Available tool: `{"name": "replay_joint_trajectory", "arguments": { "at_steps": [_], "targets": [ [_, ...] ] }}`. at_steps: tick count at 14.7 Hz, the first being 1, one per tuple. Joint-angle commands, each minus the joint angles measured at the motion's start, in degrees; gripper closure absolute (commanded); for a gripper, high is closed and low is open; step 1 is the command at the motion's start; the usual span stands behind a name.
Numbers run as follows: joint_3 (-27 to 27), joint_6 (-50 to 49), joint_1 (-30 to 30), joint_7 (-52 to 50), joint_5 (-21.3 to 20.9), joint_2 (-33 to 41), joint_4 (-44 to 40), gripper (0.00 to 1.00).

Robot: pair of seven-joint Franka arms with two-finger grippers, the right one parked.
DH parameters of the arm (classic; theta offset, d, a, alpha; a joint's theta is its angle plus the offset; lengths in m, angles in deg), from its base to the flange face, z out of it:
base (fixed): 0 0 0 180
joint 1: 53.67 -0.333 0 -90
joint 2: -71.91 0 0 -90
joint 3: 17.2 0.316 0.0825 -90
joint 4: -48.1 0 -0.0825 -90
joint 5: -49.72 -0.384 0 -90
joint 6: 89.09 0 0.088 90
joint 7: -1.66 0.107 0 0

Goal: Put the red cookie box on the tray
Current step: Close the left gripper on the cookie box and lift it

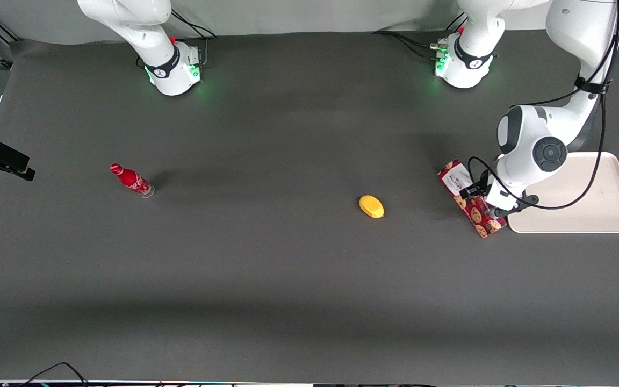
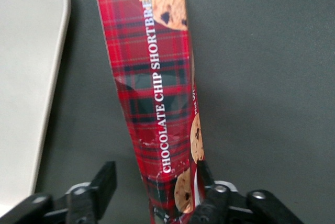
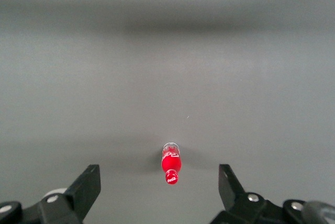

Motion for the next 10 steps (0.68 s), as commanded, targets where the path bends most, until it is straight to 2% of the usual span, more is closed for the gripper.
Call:
{"name": "replay_joint_trajectory", "arguments": {
  "at_steps": [1, 4, 6, 10],
  "targets": [
    [-0.04, 1.83, 0.29, -1.59, 0.36, 1.22, 1.17, 1.0],
    [0.05, -1.4, 0.11, -1.67, 0.36, 2.36, -2.06, 1.0],
    [0.31, -11.73, -0.07, -1.33, 0.53, 2.72, -9.16, 1.0],
    [2.41, -35.38, -0.24, -0.1, 0.36, 2.37, -29.01, 1.0]
  ]
}}
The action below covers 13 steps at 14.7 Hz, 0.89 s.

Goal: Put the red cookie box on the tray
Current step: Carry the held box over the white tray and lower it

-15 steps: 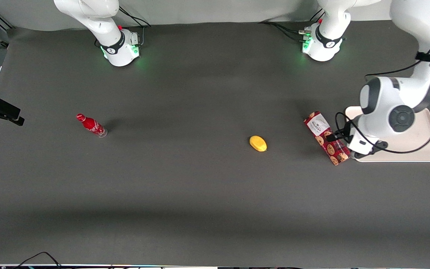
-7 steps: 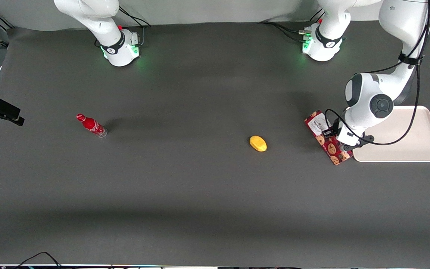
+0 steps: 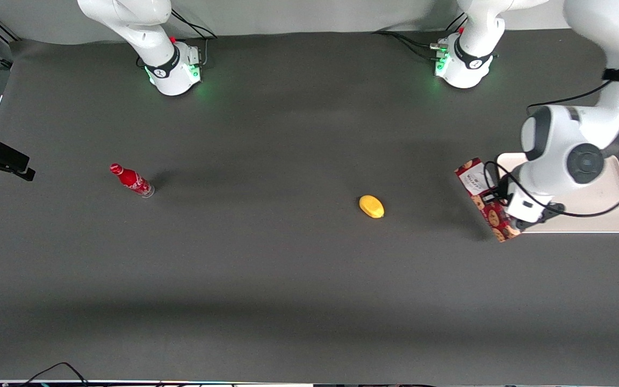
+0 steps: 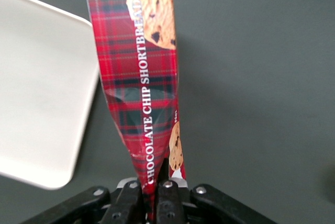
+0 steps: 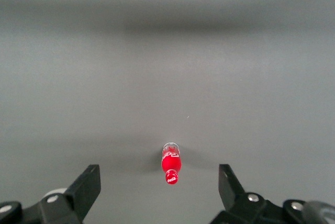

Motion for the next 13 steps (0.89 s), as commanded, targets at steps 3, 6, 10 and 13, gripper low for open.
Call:
{"name": "replay_joint_trajectory", "arguments": {
  "at_steps": [3, 6, 10, 13],
  "targets": [
    [7.33, -26.58, -0.1, 10.89, -0.55, -0.25, -26.41, 1.0],
    [16.2, -31.27, -0.1, 31.78, -4.74, -3.05, -35.04, 1.0],
    [30.09, -24.37, -0.45, 57.57, -6.09, -12.01, -38.49, 1.0],
    [36.61, -13.82, -2.29, 68.56, 0.74, -19.47, -35.69, 1.0]
  ]
}}
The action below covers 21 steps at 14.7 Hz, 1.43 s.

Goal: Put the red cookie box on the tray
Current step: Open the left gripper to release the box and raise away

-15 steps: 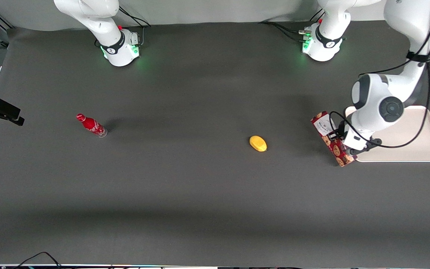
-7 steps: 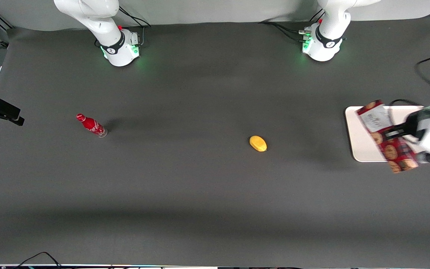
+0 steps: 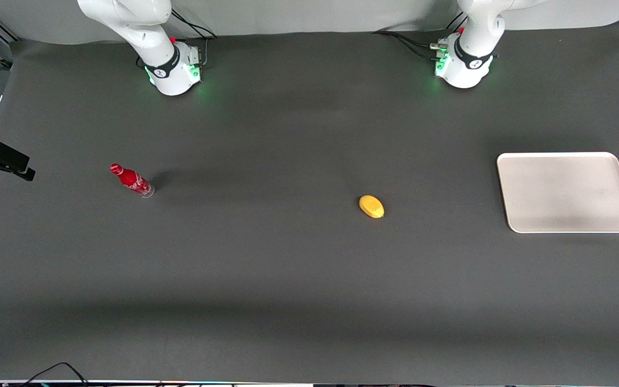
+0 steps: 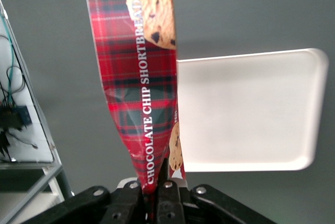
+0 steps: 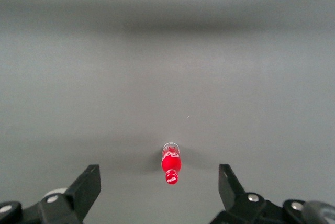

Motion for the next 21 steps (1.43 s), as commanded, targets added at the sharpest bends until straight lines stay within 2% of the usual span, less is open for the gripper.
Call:
{"name": "replay_joint_trajectory", "arguments": {
  "at_steps": [1, 3, 4, 7, 15, 16, 17, 21],
  "targets": [
    [7.36, 9.89, -0.91, 12.28, 8.19, -10.45, 0.05, 1.0],
    [8.96, 16.65, -1.27, 16.33, 13.74, -12.58, 4.79, 1.0],
    [9.14, 19.82, -1.62, 17.22, 14.98, -13.02, 7.51, 1.0],
    [9.32, 23.54, -2.23, 17.75, 16.04, -12.15, 13.67, 1.0],
    [10.55, 26.52, -2.15, 20.65, 16.04, -7.66, 21.6, 1.0],
    [10.46, 26.97, -2.06, 20.92, 16.04, -8.1, 21.6, 0.56],
    [10.46, 26.97, -1.88, 21.53, 16.13, -8.19, 21.6, 0.01],
    [10.38, 26.45, -1.53, 21.62, 16.22, -7.84, 20.73, 0.0]
  ]
}}
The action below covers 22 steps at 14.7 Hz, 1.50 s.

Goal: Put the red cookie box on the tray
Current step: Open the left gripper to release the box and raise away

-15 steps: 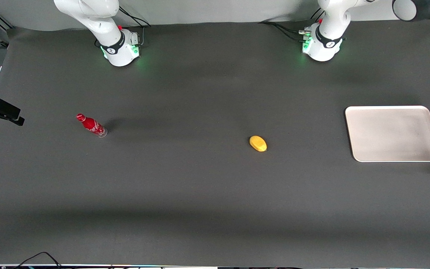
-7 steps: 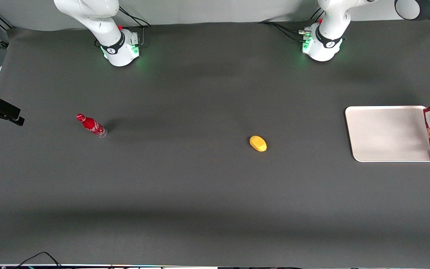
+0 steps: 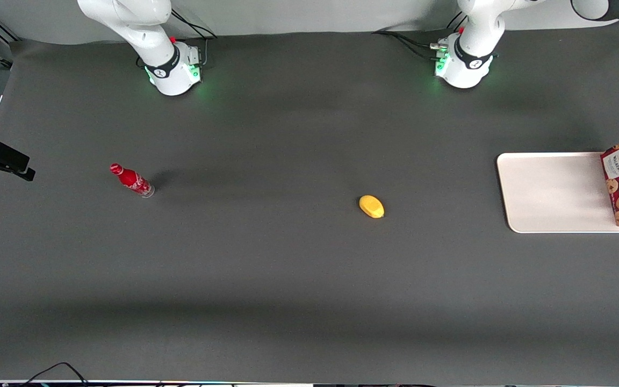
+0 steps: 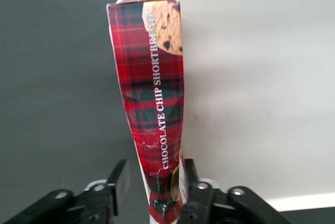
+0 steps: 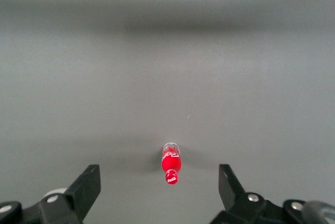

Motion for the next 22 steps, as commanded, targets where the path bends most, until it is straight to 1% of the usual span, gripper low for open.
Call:
{"name": "replay_joint_trajectory", "arguments": {
  "at_steps": [1, 3, 6, 9, 10, 12, 13, 14, 16, 18, 20, 22],
  "targets": [
    [0.64, -0.3, 1.45, 1.19, 0.81, 2.5, -0.09, 0.0],
    [0.47, -4.24, 2.33, -0.38, 0.81, 4.69, -3.68, 0.0],
    [-0.41, -19.33, 3.56, -8.27, 0.29, 8.38, -13.34, 0.0],
    [-5.58, -33.05, 4.09, -15.21, -0.86, 13.12, -23.19, 0.0],
    [-8.38, -37.27, 4.44, -19.77, -2.34, 14.62, -25.83, 0.0],
    [-16.89, -44.13, 4.36, -31.53, -7.43, 18.48, -29.01, 0.0],
    [-20.76, -46.69, 4.36, -36.2, -8.67, 21.11, -28.93, 0.0],
    [-24.37, -48.46, 4.36, -39.64, -8.94, 23.14, -28.49, 0.0],
    [-29.74, -51.8, 4.27, -46.06, -8.95, 26.31, -26.74, 0.0],
    [-35.45, -50.24, 4.27, -53.09, -9.12, 30.69, -20.7, 0.0],
    [-38.81, -46.82, 4.18, -56.11, -9.56, 36.23, -13.32, 0.0],
    [-39.87, -41.65, 4.18, -56.29, -9.56, 41.33, -5.85, 0.0]
  ]
}}
